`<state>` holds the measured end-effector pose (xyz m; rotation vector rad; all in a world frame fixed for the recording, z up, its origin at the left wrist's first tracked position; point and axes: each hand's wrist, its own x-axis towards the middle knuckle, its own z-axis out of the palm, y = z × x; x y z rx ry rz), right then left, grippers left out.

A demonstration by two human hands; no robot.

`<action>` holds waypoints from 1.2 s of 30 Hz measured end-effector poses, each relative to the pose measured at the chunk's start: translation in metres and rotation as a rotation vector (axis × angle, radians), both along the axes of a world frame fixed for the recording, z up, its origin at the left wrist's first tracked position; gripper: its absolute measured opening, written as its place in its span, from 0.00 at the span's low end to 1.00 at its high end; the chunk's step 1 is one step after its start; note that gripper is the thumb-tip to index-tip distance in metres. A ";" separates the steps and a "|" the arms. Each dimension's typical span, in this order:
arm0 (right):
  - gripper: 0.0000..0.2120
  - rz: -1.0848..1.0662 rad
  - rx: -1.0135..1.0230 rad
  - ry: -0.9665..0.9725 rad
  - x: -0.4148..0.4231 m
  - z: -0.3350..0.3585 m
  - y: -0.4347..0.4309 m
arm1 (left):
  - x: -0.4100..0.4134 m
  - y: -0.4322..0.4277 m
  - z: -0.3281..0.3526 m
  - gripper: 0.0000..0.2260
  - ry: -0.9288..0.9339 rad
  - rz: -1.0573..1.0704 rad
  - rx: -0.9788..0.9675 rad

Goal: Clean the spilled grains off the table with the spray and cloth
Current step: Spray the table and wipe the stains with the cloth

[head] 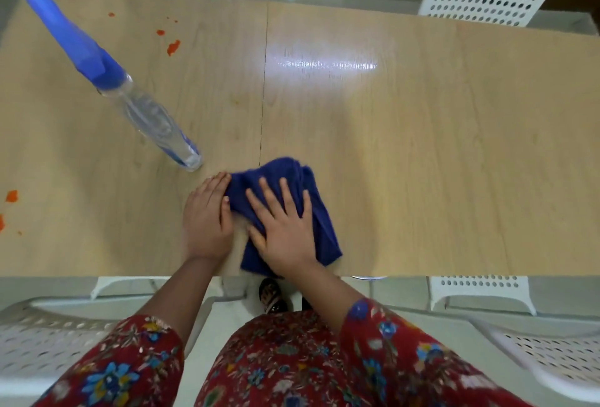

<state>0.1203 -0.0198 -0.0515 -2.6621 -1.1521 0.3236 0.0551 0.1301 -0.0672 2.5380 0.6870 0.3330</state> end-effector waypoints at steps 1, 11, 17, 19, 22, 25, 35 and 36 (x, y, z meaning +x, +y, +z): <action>0.27 0.076 -0.003 -0.020 -0.004 -0.003 -0.020 | -0.001 0.000 0.000 0.22 0.000 -0.005 0.007; 0.27 -0.543 -0.124 -0.024 0.117 -0.002 -0.006 | 0.001 -0.003 0.004 0.22 0.002 0.005 0.015; 0.28 0.089 -0.019 -0.055 -0.009 -0.003 -0.027 | 0.000 -0.001 0.002 0.22 -0.019 0.002 -0.010; 0.28 0.044 -0.041 -0.091 0.011 -0.006 -0.080 | 0.000 -0.002 0.002 0.22 -0.012 -0.004 -0.016; 0.29 -0.295 -0.171 -0.140 0.070 -0.010 -0.104 | 0.001 -0.003 0.006 0.22 -0.020 -0.001 -0.015; 0.31 -0.506 -0.151 -0.093 0.090 -0.006 -0.042 | 0.001 -0.005 0.009 0.22 -0.011 -0.004 -0.007; 0.31 -0.005 -0.103 -0.018 0.009 -0.001 -0.077 | -0.001 -0.004 0.012 0.22 0.058 -0.088 0.010; 0.31 -0.046 -0.105 0.019 0.016 0.003 -0.089 | -0.003 -0.008 0.016 0.22 0.067 -0.119 0.044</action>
